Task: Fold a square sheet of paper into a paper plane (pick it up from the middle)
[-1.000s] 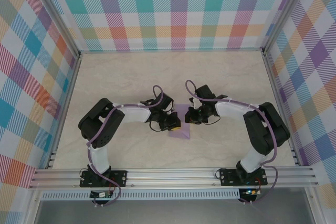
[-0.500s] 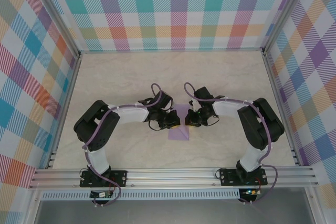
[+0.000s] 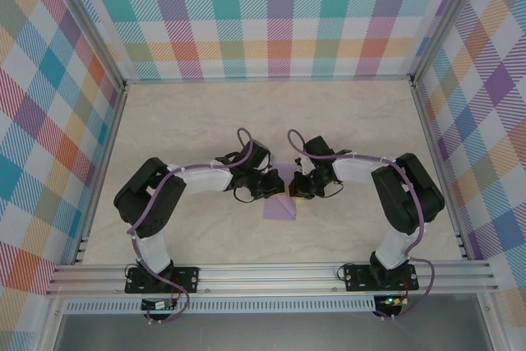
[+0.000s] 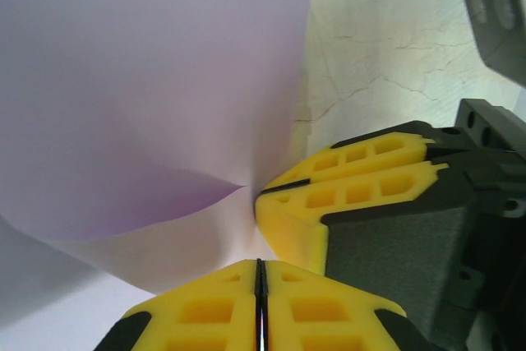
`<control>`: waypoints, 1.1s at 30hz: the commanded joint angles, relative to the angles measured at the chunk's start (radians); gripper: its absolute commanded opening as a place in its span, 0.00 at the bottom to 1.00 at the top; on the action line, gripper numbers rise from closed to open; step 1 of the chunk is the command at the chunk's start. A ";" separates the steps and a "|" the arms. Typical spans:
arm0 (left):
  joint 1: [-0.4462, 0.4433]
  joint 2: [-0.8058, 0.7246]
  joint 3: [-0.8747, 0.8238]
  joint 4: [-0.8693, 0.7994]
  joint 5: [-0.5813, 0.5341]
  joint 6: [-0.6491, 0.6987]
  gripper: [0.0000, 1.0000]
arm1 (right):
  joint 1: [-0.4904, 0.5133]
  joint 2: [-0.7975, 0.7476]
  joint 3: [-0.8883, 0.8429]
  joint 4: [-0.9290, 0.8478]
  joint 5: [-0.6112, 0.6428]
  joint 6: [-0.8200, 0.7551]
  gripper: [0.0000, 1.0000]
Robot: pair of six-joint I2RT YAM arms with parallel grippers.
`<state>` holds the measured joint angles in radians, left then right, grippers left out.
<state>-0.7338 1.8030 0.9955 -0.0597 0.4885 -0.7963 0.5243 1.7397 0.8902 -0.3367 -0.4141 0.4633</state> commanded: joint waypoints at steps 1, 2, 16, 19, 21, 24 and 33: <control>-0.017 -0.016 -0.006 0.019 0.014 -0.003 0.10 | 0.000 0.011 -0.002 0.009 -0.026 -0.024 0.12; -0.017 -0.007 -0.006 0.015 0.012 -0.004 0.10 | 0.000 0.011 -0.001 0.007 -0.025 -0.025 0.12; -0.018 0.048 -0.002 -0.043 -0.023 0.003 0.08 | 0.002 -0.044 -0.006 0.011 0.016 -0.004 0.17; -0.018 0.051 -0.004 -0.042 -0.025 0.003 0.08 | 0.000 -0.075 -0.018 0.010 0.044 0.007 0.23; -0.016 0.050 -0.006 -0.042 -0.025 0.001 0.09 | 0.000 -0.091 -0.026 0.006 0.054 0.011 0.29; -0.017 0.047 -0.006 -0.044 -0.026 0.002 0.08 | 0.001 -0.098 -0.032 -0.003 0.066 0.015 0.35; -0.017 0.038 -0.011 -0.044 -0.028 0.003 0.08 | 0.000 -0.112 -0.043 -0.003 0.084 0.030 0.49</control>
<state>-0.7353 1.8400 0.9955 -0.0788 0.4759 -0.7959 0.5243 1.6558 0.8608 -0.3336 -0.3405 0.4892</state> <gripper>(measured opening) 0.086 0.481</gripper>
